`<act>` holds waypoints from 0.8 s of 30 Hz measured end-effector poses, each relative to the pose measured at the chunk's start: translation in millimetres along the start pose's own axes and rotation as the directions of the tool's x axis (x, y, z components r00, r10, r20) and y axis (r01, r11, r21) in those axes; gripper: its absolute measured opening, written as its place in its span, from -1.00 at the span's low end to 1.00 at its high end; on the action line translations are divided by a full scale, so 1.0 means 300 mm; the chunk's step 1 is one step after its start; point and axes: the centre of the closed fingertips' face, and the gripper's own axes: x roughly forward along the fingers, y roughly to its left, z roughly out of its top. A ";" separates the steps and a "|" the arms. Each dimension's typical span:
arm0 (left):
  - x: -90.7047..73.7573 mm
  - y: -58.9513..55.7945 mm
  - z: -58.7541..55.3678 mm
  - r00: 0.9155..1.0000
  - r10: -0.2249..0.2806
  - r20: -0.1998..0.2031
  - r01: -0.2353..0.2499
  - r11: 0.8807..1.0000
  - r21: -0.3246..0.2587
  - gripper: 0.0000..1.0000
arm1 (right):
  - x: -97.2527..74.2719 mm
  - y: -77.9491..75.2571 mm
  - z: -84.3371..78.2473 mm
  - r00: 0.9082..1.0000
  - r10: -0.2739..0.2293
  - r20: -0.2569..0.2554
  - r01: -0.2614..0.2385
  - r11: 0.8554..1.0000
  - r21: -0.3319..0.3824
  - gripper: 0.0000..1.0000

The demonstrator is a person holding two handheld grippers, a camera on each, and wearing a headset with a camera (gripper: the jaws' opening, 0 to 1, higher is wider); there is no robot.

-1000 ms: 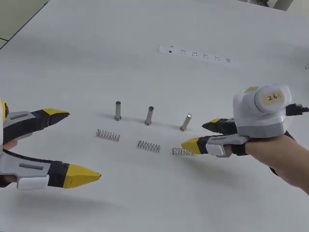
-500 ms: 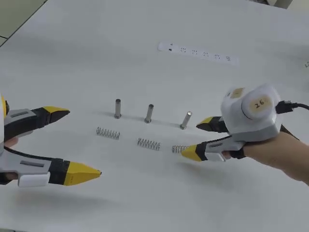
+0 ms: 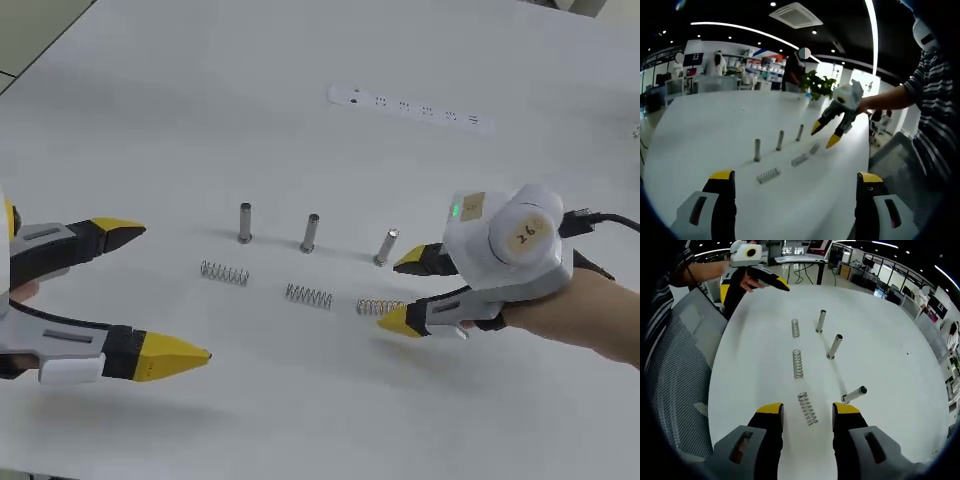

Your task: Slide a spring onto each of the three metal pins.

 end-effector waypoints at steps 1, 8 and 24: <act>0.000 0.000 0.000 1.000 0.000 -0.001 0.000 1.000 0.000 0.95 | 0.003 0.001 -0.002 1.000 0.004 -0.003 -0.004 1.000 -0.015 -0.30; 0.000 0.000 -0.002 1.000 -0.001 -0.003 0.001 1.000 0.001 0.95 | 0.022 0.008 -0.021 0.999 0.032 -0.034 -0.035 0.997 -0.073 -0.46; -0.005 0.004 -0.004 1.000 -0.001 -0.008 0.001 1.000 0.004 0.95 | 0.053 0.002 -0.054 0.995 0.058 -0.085 -0.066 0.992 -0.104 -0.61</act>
